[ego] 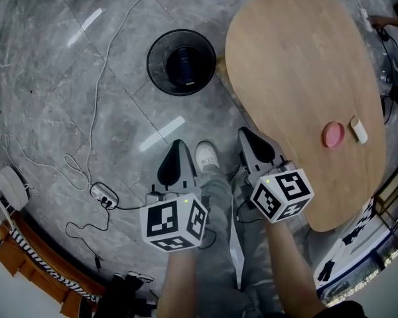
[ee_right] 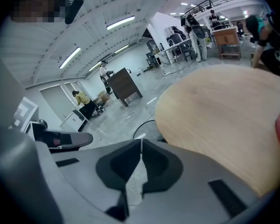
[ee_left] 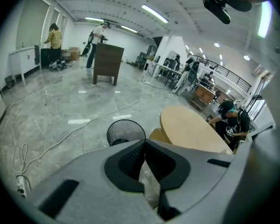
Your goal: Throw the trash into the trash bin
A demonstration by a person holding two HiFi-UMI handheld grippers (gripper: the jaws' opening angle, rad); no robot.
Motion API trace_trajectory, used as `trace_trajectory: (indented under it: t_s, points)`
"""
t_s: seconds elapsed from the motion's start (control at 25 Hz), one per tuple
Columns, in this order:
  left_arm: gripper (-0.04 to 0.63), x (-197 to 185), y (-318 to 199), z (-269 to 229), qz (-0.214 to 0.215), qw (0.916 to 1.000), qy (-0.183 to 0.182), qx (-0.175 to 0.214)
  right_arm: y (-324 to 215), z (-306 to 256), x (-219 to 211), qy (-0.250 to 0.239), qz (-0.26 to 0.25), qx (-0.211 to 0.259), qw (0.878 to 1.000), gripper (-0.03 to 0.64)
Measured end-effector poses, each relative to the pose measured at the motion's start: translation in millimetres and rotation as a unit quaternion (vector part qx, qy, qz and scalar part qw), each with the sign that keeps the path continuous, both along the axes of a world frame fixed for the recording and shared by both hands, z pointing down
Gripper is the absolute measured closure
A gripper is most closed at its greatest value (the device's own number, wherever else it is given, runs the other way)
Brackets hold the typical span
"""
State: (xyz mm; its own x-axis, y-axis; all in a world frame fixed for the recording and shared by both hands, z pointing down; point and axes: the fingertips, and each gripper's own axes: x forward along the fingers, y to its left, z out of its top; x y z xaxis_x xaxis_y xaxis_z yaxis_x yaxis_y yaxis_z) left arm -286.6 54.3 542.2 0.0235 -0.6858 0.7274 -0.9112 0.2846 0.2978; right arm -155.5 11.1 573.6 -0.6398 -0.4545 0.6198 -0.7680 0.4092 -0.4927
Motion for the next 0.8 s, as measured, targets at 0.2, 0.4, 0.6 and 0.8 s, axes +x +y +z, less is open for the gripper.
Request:
trace_trajectory:
  t_s: [0.2, 0.4, 0.6, 0.8]
  points:
    - [0.589, 47, -11, -4, 0.047, 0.9989, 0.001, 0.005, 0, -16, 53, 0.019, 0.039, 0.025, 0.999, 0.601]
    - [0.589, 98, -22, -10, 0.091, 0.9958, 0.002, 0.007, -6, -24, 119, 0.042, 0.098, 0.038, 0.994, 0.601]
    - [0.589, 149, -26, -11, 0.134, 0.9910, 0.005, 0.008, -5, -21, 184, 0.087, 0.127, 0.052, 0.987, 0.601]
    - [0.589, 196, -24, -9, 0.166, 0.9861, 0.006, 0.003, -4, -9, 237, 0.189, 0.087, 0.073, 0.975, 0.600]
